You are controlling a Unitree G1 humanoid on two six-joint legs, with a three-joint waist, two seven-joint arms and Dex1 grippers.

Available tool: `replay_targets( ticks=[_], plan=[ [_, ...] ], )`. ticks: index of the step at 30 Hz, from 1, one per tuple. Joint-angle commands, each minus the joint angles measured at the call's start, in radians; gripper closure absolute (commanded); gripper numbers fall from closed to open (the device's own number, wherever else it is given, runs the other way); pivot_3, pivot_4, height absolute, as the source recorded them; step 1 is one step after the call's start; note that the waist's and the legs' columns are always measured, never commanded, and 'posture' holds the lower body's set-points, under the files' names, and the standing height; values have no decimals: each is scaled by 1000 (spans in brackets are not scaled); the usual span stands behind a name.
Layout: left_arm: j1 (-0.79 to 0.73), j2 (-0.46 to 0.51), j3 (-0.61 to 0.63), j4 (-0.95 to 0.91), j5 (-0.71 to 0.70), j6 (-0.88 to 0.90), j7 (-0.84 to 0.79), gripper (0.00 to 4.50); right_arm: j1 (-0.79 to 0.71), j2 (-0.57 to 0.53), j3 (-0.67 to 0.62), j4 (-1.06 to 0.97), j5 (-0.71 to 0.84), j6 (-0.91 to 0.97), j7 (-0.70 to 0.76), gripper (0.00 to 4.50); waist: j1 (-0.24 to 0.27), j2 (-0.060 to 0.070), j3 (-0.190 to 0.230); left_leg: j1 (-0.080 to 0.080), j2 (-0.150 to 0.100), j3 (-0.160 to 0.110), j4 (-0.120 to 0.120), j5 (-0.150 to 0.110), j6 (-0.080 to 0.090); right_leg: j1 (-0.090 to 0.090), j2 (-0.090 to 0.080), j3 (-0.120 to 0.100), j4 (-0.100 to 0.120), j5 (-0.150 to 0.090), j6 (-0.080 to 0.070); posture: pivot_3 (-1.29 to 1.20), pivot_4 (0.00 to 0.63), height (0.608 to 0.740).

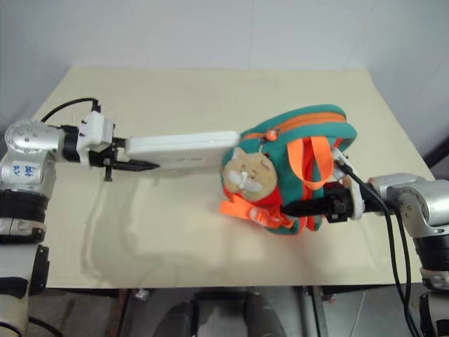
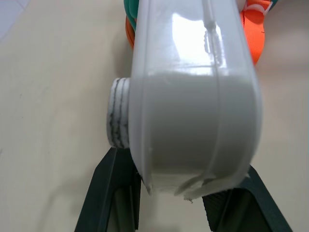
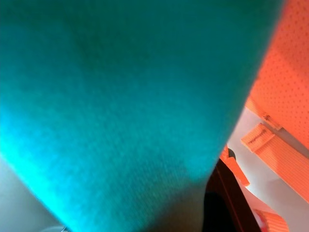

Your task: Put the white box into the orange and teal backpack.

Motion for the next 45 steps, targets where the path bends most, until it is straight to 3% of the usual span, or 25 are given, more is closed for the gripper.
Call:
replay_targets(
  ticks=[1, 23, 34, 45],
  plan=[
    [-43, -31, -31, -26, 19, 52, -13, 3255, 3, -1, -28, -25, 15, -4, 1, 3940, 2, 0, 0, 0, 0, 0, 0, 0, 0, 0, 0, 0, 0, 0, 0, 0, 150, 740],
    [-333, -287, -156, 33, 145, 117, -34, 3255, -6, 23, -14, -30, 15, -22, 8, 3940, 23, -1, 0, -3, 0, -1, 0, 0, 0, -2, 0, 0, 0, -1, 1, 0, 150, 740],
    [-191, -154, -47, -2, 79, 169, -79, 3255, 32, 6, -33, -41, 22, -30, 13, 3940, 13, -1, 1, -2, 0, -1, 0, 0, 0, -2, 0, 0, 2, -1, 1, 0, 150, 740],
    [-18, -66, 128, -135, -169, 237, -134, 3255, 27, 9, -25, -36, 22, -30, 25, 3940, 13, -1, 1, 0, 0, -1, 2, 0, 0, -3, 0, 0, 8, -2, -1, 0, 150, 740]
  ],
)
